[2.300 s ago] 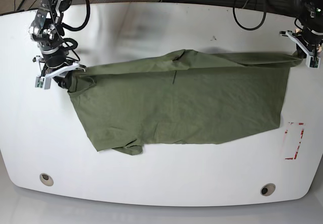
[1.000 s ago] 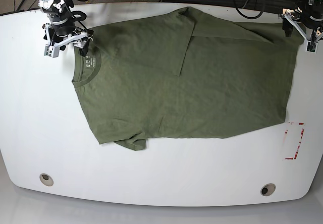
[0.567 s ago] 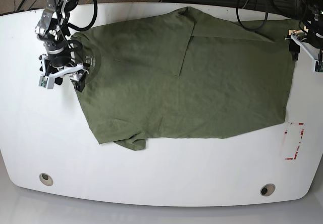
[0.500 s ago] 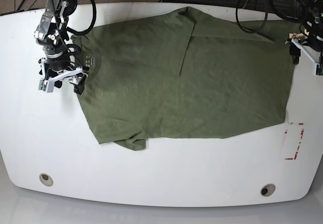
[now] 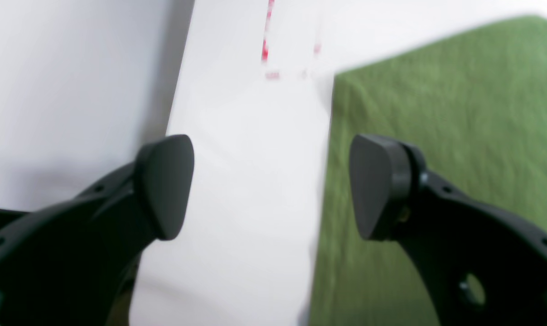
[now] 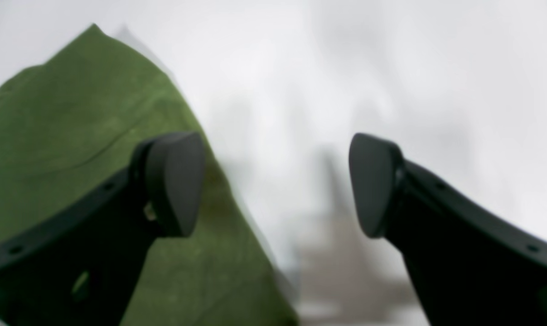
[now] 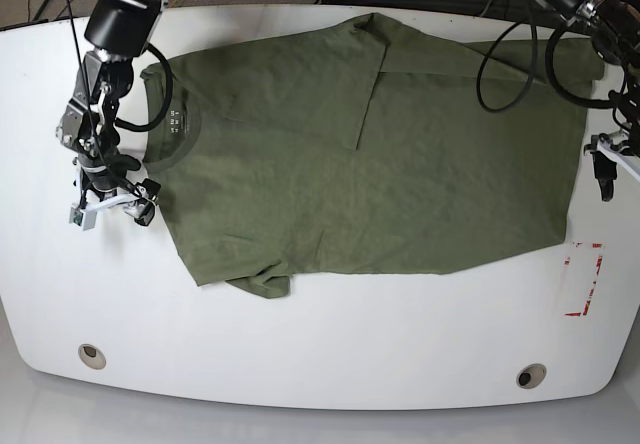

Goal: Layout the t-shirt on the table in an organized manner, then fold the t-shirt properly
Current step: 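Release the shirt and move the right gripper toward the sleeve hem, then grasp the shirt's side edges with both grippers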

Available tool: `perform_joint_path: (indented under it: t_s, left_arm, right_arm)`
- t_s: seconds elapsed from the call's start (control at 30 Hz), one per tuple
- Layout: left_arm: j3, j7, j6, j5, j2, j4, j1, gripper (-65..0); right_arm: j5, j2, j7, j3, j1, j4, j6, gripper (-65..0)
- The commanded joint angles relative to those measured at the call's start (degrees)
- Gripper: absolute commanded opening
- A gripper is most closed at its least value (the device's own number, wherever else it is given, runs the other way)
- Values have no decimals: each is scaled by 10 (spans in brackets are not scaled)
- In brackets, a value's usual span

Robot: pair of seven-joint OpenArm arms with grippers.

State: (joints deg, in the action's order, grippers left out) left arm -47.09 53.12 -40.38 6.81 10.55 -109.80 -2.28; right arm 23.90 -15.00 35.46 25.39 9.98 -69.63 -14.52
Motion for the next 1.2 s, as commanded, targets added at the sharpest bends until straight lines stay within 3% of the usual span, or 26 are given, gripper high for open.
perform_joint_path:
  t_s: [0.0,0.17,0.5,0.9,1.17]
  left_arm:
    - [8,-11,4,-18,9,2,-28,-151]
    - [30,-11,4,-50,9,29,-54,-151]
    - [34,-11,4,-54,8,37,-62,-151]
    - [34,-11,4,-54,8,65,-62,-151]
    - [34,-11,4,-54,12,90,-63,-151]
  right_arm:
    - [6,-14,-13,2,34,24,-14,-174]
    - [6,-15,-17,2,71,87,-41,-174]
    - [7,-11,-46,-27,99,166,-72,-174]
    - [8,28,-66,-119,101,168,-74,-174]
    - [8,41,-68,-134,104,168,-73,-174]
